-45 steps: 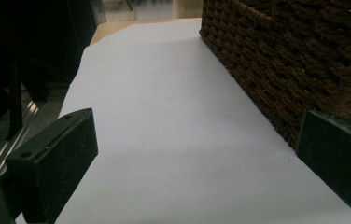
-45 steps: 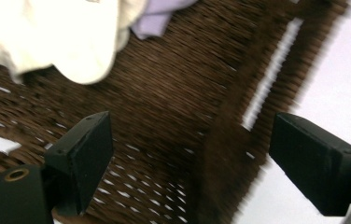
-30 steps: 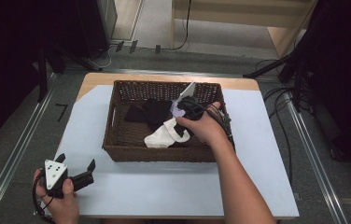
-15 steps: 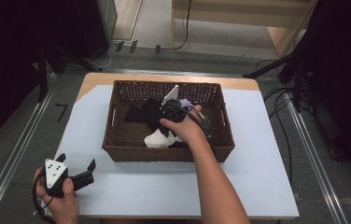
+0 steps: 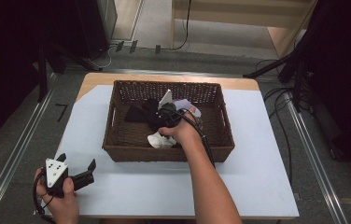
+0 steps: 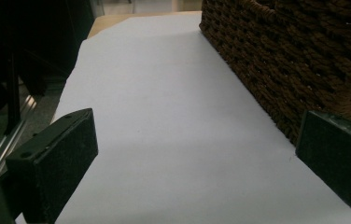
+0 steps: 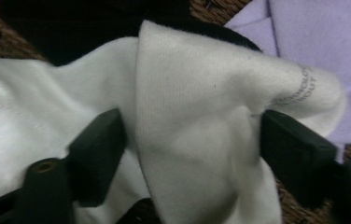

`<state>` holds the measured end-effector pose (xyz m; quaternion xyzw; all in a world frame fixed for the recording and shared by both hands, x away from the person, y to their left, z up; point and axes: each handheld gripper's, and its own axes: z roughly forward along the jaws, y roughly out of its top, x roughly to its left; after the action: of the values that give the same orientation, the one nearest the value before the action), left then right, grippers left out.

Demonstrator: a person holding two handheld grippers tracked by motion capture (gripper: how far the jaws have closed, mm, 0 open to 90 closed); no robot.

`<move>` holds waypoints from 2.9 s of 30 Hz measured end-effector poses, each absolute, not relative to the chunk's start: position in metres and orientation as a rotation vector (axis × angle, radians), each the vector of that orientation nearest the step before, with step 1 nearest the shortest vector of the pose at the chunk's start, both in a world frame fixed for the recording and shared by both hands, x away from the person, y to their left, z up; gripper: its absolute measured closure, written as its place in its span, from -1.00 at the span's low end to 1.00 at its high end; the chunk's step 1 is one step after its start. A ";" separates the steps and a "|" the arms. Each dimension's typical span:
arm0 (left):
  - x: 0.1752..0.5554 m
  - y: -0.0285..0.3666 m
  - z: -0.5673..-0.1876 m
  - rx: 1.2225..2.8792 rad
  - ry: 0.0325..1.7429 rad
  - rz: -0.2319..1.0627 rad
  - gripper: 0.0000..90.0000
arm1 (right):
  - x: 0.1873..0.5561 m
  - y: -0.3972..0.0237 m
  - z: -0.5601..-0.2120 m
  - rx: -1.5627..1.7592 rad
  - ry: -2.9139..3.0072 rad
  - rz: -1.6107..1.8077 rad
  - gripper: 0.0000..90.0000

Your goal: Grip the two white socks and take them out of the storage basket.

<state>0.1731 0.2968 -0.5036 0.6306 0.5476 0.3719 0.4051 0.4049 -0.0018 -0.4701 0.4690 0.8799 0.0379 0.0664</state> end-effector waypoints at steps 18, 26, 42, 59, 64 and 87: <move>0.174 0.296 -0.503 1.602 1.395 0.946 -1.00 | 0.406 -0.050 -0.425 1.487 2.717 0.318 0.42; 0.174 0.295 -0.503 1.614 1.394 0.948 -1.00 | 0.404 -0.077 -0.409 1.514 2.684 0.327 0.31; 0.174 0.295 -0.503 1.616 1.397 0.947 -1.00 | 0.400 -0.110 -0.400 1.689 2.637 0.323 0.66; 0.175 0.295 -0.503 1.617 1.400 0.947 -1.00 | 0.406 -0.094 -0.443 1.677 2.578 0.311 -0.64; 0.175 0.295 -0.503 1.617 1.399 0.949 -1.00 | 0.401 -0.081 -0.453 1.611 2.652 0.174 -0.95; 0.175 0.295 -0.504 1.617 1.400 0.941 -1.00 | 0.409 -0.081 -0.468 1.652 2.587 0.097 0.33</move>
<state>0.1755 0.2953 -0.5036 0.6367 0.5513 0.3706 0.3916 0.4089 -0.0805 -0.4684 0.5376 0.8419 0.0316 0.0355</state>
